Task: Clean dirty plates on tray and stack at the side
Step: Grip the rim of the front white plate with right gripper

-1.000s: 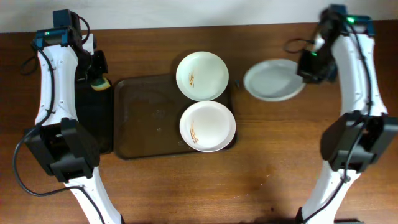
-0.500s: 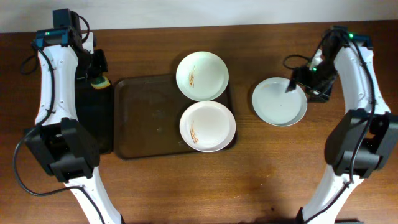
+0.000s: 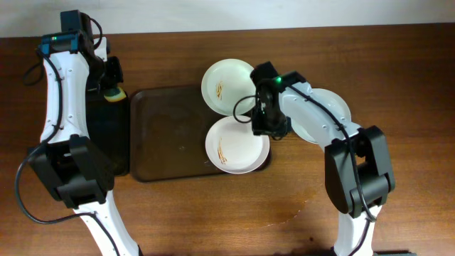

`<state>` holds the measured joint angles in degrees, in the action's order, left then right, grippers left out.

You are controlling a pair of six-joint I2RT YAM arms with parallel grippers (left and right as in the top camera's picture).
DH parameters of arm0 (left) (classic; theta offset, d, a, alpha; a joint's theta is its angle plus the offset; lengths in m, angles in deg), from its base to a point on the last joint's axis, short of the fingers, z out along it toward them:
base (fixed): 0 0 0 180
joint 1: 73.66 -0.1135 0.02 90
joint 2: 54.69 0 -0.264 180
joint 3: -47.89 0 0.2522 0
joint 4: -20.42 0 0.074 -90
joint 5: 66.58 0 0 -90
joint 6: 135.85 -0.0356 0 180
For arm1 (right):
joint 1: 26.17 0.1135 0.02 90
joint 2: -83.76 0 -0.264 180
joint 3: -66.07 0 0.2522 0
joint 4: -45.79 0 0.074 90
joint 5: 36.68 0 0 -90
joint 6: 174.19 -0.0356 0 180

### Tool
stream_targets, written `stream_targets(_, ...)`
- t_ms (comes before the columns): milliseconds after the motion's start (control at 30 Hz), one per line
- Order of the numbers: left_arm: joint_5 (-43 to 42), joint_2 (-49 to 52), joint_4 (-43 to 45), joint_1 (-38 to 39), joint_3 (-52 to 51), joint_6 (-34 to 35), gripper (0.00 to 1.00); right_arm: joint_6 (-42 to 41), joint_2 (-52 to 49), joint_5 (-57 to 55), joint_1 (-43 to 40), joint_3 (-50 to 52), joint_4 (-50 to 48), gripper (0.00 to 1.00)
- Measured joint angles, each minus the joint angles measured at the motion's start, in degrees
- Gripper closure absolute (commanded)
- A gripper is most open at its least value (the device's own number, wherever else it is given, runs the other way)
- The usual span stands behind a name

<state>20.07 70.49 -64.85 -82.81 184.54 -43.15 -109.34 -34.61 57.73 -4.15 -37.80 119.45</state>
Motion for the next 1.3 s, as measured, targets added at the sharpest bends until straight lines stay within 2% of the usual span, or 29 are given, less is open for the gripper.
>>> stream_targets(233, 0.0, 0.0, 0.0, 0.0, 0.0, 0.0, 0.98, 1.4, 0.0, -1.8, 1.6, 2.5, -2.1, 0.96)
stream_targets(633, 0.0, 0.0, 0.0, 0.0, 0.0, 0.0, 0.98, 1.8, 0.0, 6.0, 6.8, 2.5, -3.0, 0.96)
stream_targets(667, 0.0, 0.0, 0.0, 0.0, 0.0, 0.0, 0.99, 1.8, 0.0, 6.9, 7.0, 2.5, -3.3, 0.91)
stream_targets(700, 0.0, 0.0, 0.0, 0.0, 0.0, 0.0, 0.98, 1.9, 0.0, 7.3, 7.6, 2.5, -3.7, 0.64)
stream_targets(733, 0.0, 0.0, 0.0, 0.0, 0.0, 0.0, 0.99, 1.6, 0.0, 7.2, 8.5, 2.5, -3.7, 0.56)
stream_targets(900, 0.0, 0.0, 0.1, 0.0, 0.0, 0.0, 0.98, -0.2, 0.0, 3.6, 9.4, -2.5, 1.6, 0.54)
stream_targets(1100, 0.0, 0.0, 0.6, 0.0, 0.0, 0.0, 0.98, -0.6, -1.0, -4.7, 8.5, -3.4, 1.6, 0.55)
stream_targets(1133, 0.0, 0.0, 0.7, 0.0, 0.0, 0.0, 0.98, -0.6, -2.4, -5.6, 8.5, -3.3, 1.1, 0.57)
stream_targets(1200, 0.0, 0.0, 0.7, 0.0, 0.0, 0.0, 0.98, -0.6, -5.6, -6.2, 8.5, -3.0, -0.1, 0.73)
stream_targets(1233, 0.0, 0.0, 0.7, 0.0, 0.0, 0.0, 0.98, -0.7, -6.6, -5.9, 8.6, -2.9, -0.5, 0.93)
stream_targets(1300, 0.0, 0.0, 0.7, 0.0, 0.0, 0.0, 0.99, -0.5, -6.6, -4.7, 8.9, -2.9, -2.6, 0.96)
